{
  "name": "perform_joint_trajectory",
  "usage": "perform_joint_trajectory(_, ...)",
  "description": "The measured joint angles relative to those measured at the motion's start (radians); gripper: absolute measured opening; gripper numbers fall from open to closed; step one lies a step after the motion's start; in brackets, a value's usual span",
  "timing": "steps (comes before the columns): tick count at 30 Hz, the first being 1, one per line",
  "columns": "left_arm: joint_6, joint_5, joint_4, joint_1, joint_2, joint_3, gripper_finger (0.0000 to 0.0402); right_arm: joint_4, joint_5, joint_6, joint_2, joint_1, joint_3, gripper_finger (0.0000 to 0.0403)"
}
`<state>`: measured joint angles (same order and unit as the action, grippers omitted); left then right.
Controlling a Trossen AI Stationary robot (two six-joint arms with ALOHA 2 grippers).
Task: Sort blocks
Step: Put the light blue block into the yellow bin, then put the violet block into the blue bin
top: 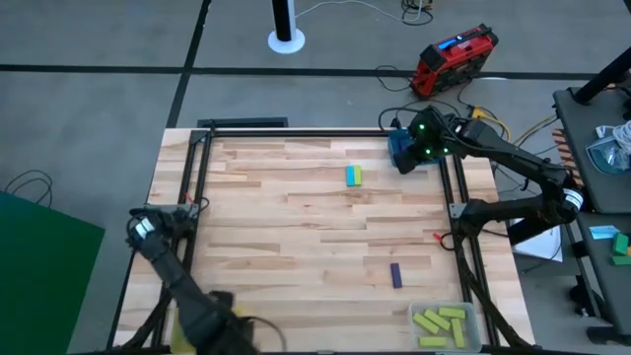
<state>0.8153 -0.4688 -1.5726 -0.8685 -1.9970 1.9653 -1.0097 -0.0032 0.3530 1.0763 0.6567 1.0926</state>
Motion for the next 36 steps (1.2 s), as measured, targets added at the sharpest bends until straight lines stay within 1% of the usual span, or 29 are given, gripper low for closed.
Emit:
perform_joint_trajectory(2, 0.055, -0.079, 0.003, -0.025, 0.0, -0.041, 0.0068, 0.002, 0.0, 0.0, 0.0, 0.0, -0.002, 0.0012)
perform_joint_trajectory(4, 0.075, -0.151, 0.001, -0.029, 0.0, -0.088, 0.0068, 0.002, 0.0, -0.001, 0.0, 0.0, -0.003, 0.0012)
perform_joint_trajectory(5, 0.068, -0.174, 0.003, -0.027, 0.0, -0.109, 0.0068, 0.002, 0.0, -0.004, 0.0, 0.0, -0.003, 0.0012)
perform_joint_trajectory(7, 0.03, -0.178, 0.012, -0.016, 0.0, -0.144, 0.0068, 0.003, 0.0, -0.005, 0.0, 0.0, -0.004, 0.0012)
perform_joint_trajectory(10, -0.055, -0.14, 0.043, 0.005, 0.001, -0.188, 0.0068, 0.002, 0.0, -0.005, 0.0, 0.0, -0.004, 0.0012)
perform_joint_trajectory(17, -0.2, -0.112, 0.063, 0.036, 0.001, -0.305, 0.0073, -0.003, 0.0, -0.005, -0.001, 0.0, -0.004, 0.0012)
perform_joint_trajectory(21, -0.205, -0.058, 0.064, 0.034, 0.002, -0.352, 0.0083, -0.003, 0.0, -0.007, -0.001, 0.0, -0.004, 0.0012)
perform_joint_trajectory(24, -0.205, -0.032, 0.064, 0.034, 0.002, -0.367, 0.0102, -0.003, 0.0, -0.009, -0.001, 0.0, -0.004, 0.0012)
perform_joint_trajectory(30, -0.194, 0.053, 0.06, 0.034, 0.003, -0.347, 0.0144, -0.003, 0.0, -0.01, -0.001, 0.0, -0.004, 0.0012)
perform_joint_trajectory(36, -0.168, 0.086, 0.045, 0.036, 0.003, -0.314, 0.016, 0.003, 0.0, -0.013, -0.001, 0.0, -0.005, 0.0012)
